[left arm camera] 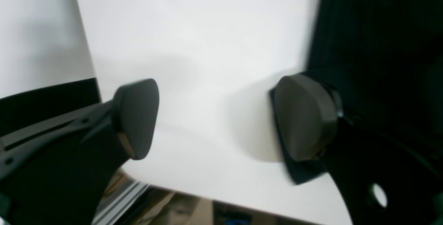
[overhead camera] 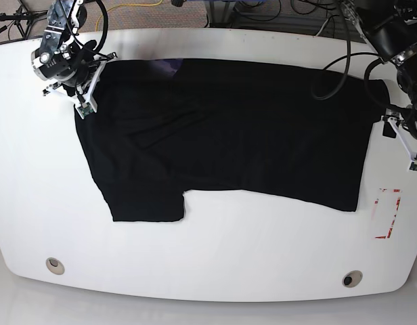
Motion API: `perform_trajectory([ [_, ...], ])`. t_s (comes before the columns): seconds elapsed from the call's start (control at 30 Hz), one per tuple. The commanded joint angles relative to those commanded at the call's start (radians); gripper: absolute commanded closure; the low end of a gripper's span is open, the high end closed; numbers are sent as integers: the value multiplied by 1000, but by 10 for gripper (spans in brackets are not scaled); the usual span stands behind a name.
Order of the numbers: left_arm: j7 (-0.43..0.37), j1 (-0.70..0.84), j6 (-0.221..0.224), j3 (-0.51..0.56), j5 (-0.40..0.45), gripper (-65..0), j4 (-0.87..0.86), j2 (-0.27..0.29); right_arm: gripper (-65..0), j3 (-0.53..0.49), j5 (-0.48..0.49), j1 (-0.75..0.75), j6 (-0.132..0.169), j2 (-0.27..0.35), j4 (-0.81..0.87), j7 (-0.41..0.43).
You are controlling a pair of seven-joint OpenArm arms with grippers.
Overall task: Fold the T-shirt properly
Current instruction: 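Adjust both grippers along the shirt edge, smoothing it flat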
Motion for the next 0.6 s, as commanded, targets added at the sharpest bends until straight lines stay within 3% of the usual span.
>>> perform_trajectory([
  [0.2, -5, 89, 0, 72, 6, -518, 86, 58, -325, 3, 0, -3, 0, -29, 9, -2],
  [0.3, -23, 130, 0, 77, 5, -518, 87, 66, -369, 6, 0, -6, 0, -31, 9, -2],
  [0.43, -86, 184, 0, 77, 5, -518, 83, 66, -369, 44, 52, -6, 0, -31, 9, 2],
  [0.6, -160, 255, 0, 77, 5, -518, 83, 63, -369, 198, 192, 40, 0, -52, 3, 3],
])
